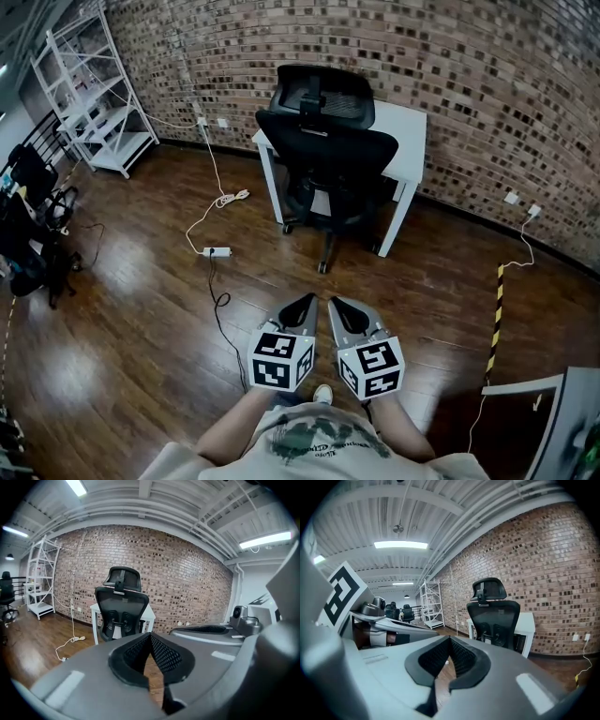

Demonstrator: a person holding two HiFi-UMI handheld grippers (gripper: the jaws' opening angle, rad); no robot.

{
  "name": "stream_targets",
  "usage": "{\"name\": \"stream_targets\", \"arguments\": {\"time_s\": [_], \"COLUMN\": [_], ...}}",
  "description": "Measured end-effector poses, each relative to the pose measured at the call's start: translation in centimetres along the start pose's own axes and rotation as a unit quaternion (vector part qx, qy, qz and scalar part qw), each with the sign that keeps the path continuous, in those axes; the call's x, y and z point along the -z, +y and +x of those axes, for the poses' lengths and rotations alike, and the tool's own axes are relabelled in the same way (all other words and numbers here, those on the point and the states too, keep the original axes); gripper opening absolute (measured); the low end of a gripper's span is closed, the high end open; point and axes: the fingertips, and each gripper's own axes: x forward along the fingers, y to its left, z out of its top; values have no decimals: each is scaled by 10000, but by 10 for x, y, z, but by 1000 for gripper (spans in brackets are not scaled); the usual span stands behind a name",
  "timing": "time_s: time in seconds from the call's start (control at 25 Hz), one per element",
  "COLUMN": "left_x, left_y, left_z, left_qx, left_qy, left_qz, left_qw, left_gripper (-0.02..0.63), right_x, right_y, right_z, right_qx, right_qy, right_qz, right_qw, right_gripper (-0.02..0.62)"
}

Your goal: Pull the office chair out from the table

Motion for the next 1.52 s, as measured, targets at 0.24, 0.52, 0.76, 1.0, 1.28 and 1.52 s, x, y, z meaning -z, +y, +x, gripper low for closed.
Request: {"name": "stream_targets", "arguments": {"time_s": [0.24, 0.52, 0.76, 1.0, 1.28, 1.52], "left_x": [-8, -24, -52, -83, -119, -143], "left_y": [2, 20, 53, 94, 135, 159], "left_z": [24, 64, 100, 135, 173, 200], "left_qx": [119, 236, 334, 502, 872, 1206], "left_qy": [-70, -163, -229, -217, -200, -261], "left_qz": [-100, -38, -39, -40, 53, 190], "left_qw": [9999, 9996, 9992, 9985, 9960, 9922], "left_gripper": [16, 15, 17, 17, 15, 17], "right_x": [-2, -13, -32, -59, -88, -105], "right_y": [-19, -46, -66, -83, -99, -114], "right_z": [14, 48, 94, 145, 199, 234], "right_qx": [21, 179, 287, 470, 753, 1050], "right_qy": [-19, -47, -73, -75, -116, -163], "right_qz": [-71, -165, -206, -235, -196, -219], "right_qw": [10000, 9997, 9994, 9986, 9969, 9941], "right_gripper": [0, 0, 1, 2, 2, 2]}}
